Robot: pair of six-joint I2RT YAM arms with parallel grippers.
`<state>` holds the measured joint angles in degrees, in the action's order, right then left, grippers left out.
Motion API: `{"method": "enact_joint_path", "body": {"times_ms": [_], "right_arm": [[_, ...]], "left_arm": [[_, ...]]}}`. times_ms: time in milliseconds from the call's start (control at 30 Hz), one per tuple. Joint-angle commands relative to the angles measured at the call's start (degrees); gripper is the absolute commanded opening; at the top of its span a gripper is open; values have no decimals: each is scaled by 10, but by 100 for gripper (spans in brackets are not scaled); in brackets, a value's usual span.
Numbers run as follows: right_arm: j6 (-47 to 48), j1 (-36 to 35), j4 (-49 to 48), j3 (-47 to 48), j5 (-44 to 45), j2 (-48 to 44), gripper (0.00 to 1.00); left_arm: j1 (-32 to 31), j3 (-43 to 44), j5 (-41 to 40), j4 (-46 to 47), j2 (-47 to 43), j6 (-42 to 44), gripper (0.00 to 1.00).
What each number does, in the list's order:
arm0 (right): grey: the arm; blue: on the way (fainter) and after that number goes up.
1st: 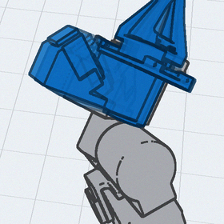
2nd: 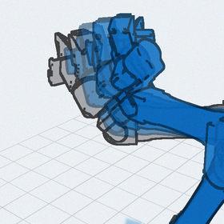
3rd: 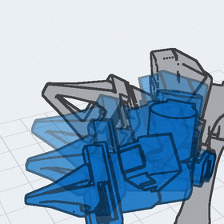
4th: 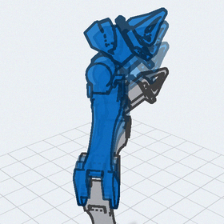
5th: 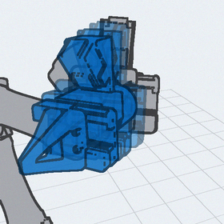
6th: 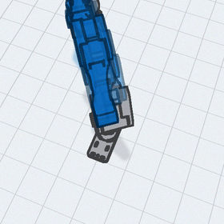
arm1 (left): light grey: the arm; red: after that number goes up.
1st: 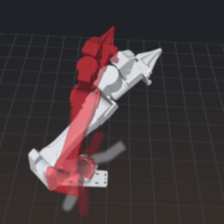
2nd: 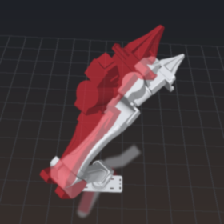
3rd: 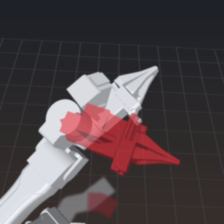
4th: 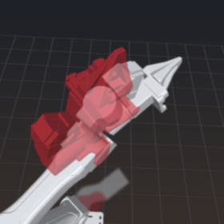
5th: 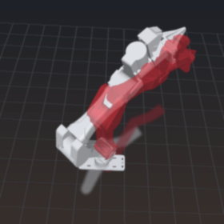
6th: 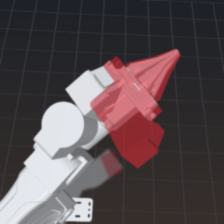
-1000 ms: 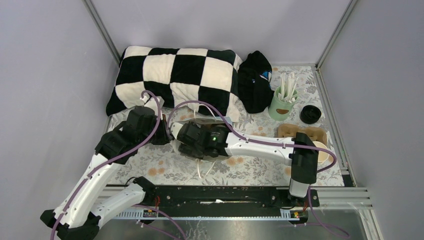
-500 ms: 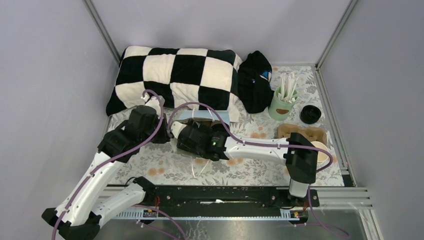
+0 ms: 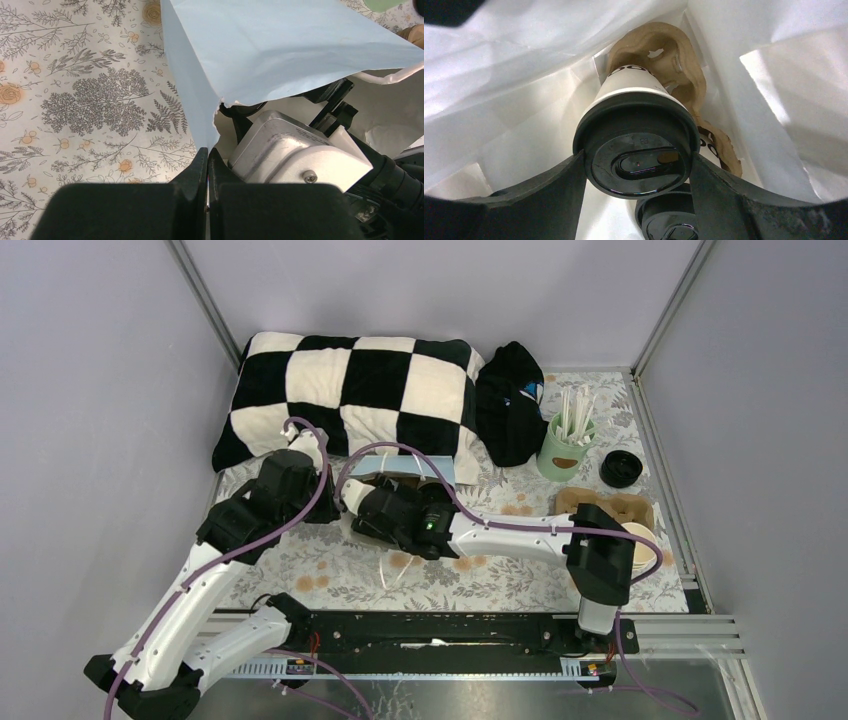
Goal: Pack the takeout coffee
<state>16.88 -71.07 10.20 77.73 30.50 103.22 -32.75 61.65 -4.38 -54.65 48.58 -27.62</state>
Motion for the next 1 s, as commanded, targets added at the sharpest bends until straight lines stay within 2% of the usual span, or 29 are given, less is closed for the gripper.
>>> {"method": "enact_joint_path", "body": {"times_ms": [0, 167, 300, 667, 967], "right_arm": [[30, 9, -122, 22, 37, 37, 59], [33, 13, -162, 11, 51, 50, 66], [24, 21, -168, 20, 40, 61, 66], [27, 26, -119, 8, -23, 27, 84], [19, 26, -81, 9, -46, 5, 91]], "left_arm": [[-38, 16, 198, 76, 11, -29, 0], [-38, 16, 203, 77, 16, -31, 0], [-38, 18, 205, 79, 19, -30, 0], [-38, 44, 160, 65, 30, -36, 0], [-34, 67, 135, 47, 47, -46, 0]]}}
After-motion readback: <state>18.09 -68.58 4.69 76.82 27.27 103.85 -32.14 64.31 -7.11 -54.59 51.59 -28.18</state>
